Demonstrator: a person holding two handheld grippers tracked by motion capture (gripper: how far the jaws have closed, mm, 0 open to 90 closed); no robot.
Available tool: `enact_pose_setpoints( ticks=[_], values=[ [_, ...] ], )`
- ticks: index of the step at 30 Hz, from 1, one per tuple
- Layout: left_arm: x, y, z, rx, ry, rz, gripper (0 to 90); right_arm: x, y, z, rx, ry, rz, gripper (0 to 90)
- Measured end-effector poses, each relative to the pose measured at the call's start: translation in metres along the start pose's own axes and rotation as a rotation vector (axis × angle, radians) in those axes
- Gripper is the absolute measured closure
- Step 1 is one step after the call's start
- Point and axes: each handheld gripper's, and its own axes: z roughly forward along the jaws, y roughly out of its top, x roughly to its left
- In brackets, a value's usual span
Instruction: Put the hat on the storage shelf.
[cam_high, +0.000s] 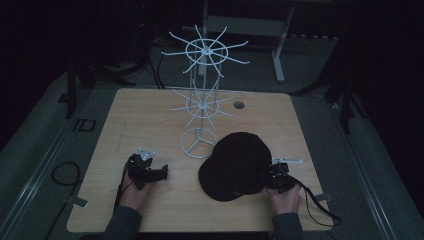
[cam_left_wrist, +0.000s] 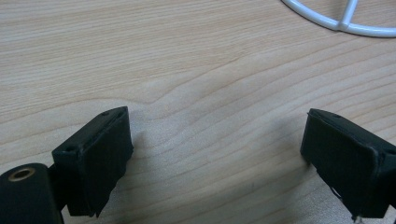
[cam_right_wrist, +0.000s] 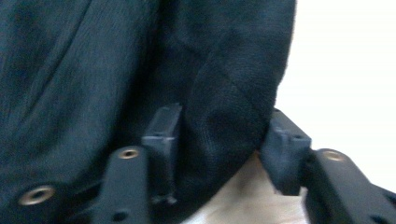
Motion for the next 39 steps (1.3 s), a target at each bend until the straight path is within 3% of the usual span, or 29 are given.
enact_pose_setpoints(
  ticks=[3,7,11,14,18,22,27,31,39],
  values=[
    [0.0,0.0,0.0,0.0,0.0,0.001,9.4,-0.011,0.007,0.002,-0.001,-0.031,0.025,61.2],
    [0.0,0.0,0.0,0.0,0.0,0.002,9.4,-0.023,0.017,0.008,0.015,-0.042,0.021,65.1],
    [0.0,0.0,0.0,-0.001,0.0,0.002,9.4,-0.023,0.029,0.014,0.062,-0.061,-0.013,61.9],
    [-0.001,0.0,0.0,0.0,0.0,0.002,9.4,-0.019,0.036,0.017,0.09,-0.1,-0.047,60.2],
    [-0.001,0.0,0.0,0.0,-0.001,0.002,9.4,-0.022,0.041,0.021,0.086,-0.089,-0.052,69.2],
    [-0.001,0.0,0.0,0.0,-0.001,0.003,9.4,-0.031,0.05,0.023,0.104,-0.052,0.003,74.6],
    [-0.001,0.0,0.0,0.0,-0.001,0.003,9.4,-0.04,0.056,0.022,0.047,-0.005,0.039,77.1],
    [-0.001,0.0,0.0,0.0,-0.002,0.004,9.4,-0.042,0.057,0.015,-0.006,0.014,0.013,77.6],
    [-0.001,0.0,0.0,0.0,-0.004,0.003,9.4,-0.046,0.074,-0.013,-0.13,0.07,0.009,78.1]
  ],
)
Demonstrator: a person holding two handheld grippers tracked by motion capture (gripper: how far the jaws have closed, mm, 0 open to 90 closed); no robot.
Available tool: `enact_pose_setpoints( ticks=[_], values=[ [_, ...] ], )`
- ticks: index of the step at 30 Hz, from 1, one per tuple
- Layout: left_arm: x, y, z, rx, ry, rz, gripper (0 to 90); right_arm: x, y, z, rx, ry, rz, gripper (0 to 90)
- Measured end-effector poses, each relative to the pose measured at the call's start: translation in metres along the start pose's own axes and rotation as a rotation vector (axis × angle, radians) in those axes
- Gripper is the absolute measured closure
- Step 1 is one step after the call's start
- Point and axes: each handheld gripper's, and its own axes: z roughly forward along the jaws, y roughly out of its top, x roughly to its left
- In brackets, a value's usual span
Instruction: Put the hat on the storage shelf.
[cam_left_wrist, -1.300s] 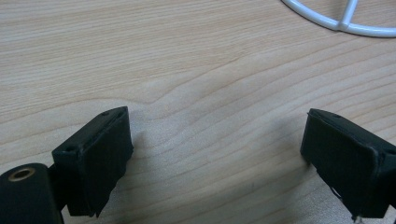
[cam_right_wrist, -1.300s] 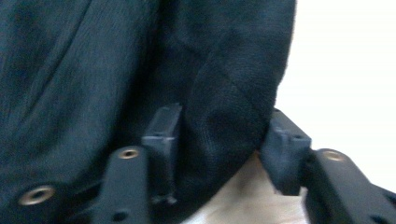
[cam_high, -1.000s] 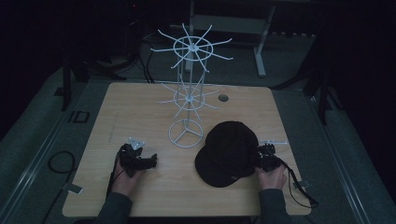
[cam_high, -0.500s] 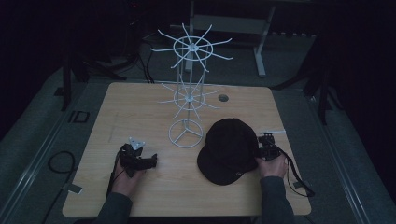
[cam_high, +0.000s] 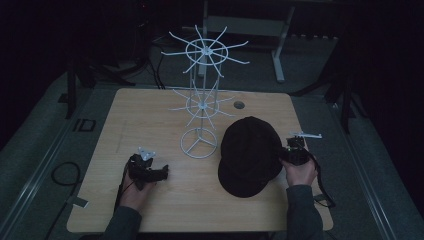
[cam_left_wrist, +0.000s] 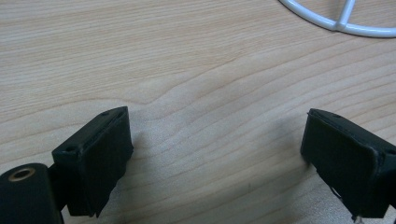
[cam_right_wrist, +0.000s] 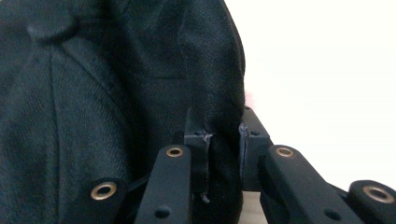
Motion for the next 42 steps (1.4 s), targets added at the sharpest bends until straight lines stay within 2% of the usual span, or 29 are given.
enact_pose_setpoints(
  ticks=[9,21,31,42],
  values=[
    [0.0,0.0,0.0,-0.002,0.0,-0.002,9.4,-0.006,0.016,-0.019,-0.074,0.044,0.006,78.1],
    [-0.001,0.0,0.0,0.0,0.001,0.0,9.4,-0.016,0.026,-0.027,-0.102,0.101,0.004,78.2],
    [-0.001,0.0,0.0,0.0,0.001,0.0,9.4,-0.018,0.036,-0.039,-0.145,0.101,-0.013,78.3],
    [-0.001,0.0,0.0,-0.001,0.001,-0.001,9.4,-0.023,0.047,-0.052,-0.186,0.129,-0.009,78.3]
  ],
)
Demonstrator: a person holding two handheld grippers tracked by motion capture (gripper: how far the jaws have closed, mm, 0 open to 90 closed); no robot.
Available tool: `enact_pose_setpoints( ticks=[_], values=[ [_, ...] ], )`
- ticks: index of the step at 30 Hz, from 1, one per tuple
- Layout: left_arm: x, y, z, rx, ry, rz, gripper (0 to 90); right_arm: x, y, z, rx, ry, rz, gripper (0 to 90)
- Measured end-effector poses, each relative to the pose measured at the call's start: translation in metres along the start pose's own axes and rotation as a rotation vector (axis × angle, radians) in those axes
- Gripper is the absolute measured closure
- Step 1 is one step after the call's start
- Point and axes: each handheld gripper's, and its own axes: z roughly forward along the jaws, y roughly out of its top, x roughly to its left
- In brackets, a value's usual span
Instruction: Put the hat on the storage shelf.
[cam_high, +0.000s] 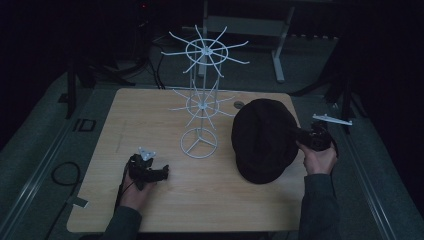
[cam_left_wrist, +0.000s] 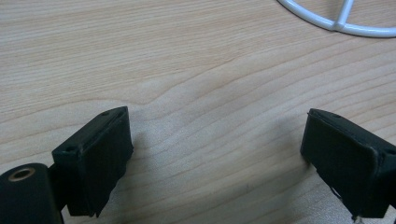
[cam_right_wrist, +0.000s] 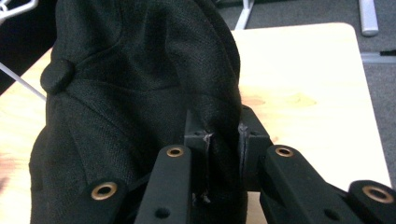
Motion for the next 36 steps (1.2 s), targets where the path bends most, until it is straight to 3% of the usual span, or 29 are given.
enact_pose_setpoints(
  ticks=[7,14,36],
  values=[
    [0.0,0.0,0.0,0.001,0.0,0.001,9.4,-0.002,0.009,-0.007,-0.018,0.023,-0.007,78.1],
    [0.0,0.0,0.0,0.001,0.0,0.001,9.4,-0.005,0.019,-0.009,-0.024,0.078,-0.017,77.9],
    [0.0,0.0,0.0,0.001,-0.001,0.003,9.4,-0.008,0.046,-0.026,-0.052,0.11,-0.047,77.8]
  ],
)
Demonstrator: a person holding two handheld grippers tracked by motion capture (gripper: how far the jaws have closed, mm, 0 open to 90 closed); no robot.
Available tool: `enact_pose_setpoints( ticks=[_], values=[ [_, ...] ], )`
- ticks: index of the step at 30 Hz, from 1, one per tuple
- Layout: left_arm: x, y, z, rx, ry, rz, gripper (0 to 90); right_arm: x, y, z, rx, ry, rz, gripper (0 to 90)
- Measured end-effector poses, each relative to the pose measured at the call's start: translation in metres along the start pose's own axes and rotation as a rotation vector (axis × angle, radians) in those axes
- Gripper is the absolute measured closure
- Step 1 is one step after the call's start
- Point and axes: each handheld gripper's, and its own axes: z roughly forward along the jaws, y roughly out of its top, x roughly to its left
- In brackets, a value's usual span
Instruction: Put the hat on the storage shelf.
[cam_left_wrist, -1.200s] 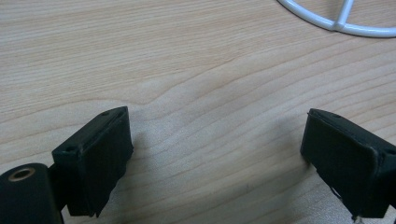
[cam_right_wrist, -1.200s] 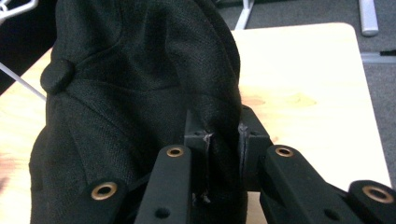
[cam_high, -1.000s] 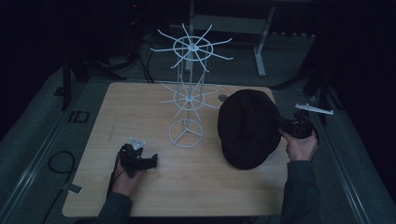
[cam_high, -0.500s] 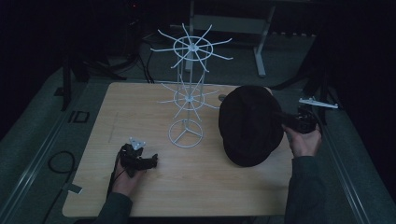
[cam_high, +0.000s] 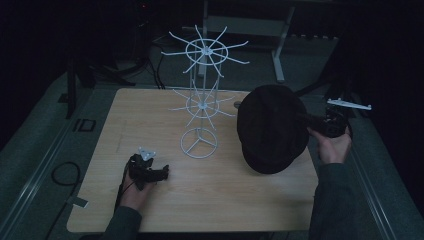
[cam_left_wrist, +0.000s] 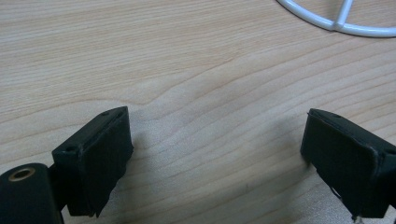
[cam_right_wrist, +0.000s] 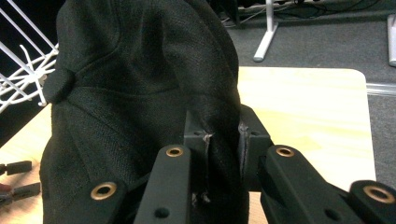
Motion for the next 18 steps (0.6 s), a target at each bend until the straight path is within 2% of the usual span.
enact_pose_setpoints(
  ticks=[10,18],
  values=[
    [0.0,0.0,0.0,0.0,0.0,0.0,9.4,0.0,0.007,-0.007,-0.026,0.028,-0.003,77.7],
    [0.0,0.0,0.0,0.0,0.0,0.0,9.4,0.004,0.012,-0.01,-0.032,0.06,-0.026,77.7]
  ],
)
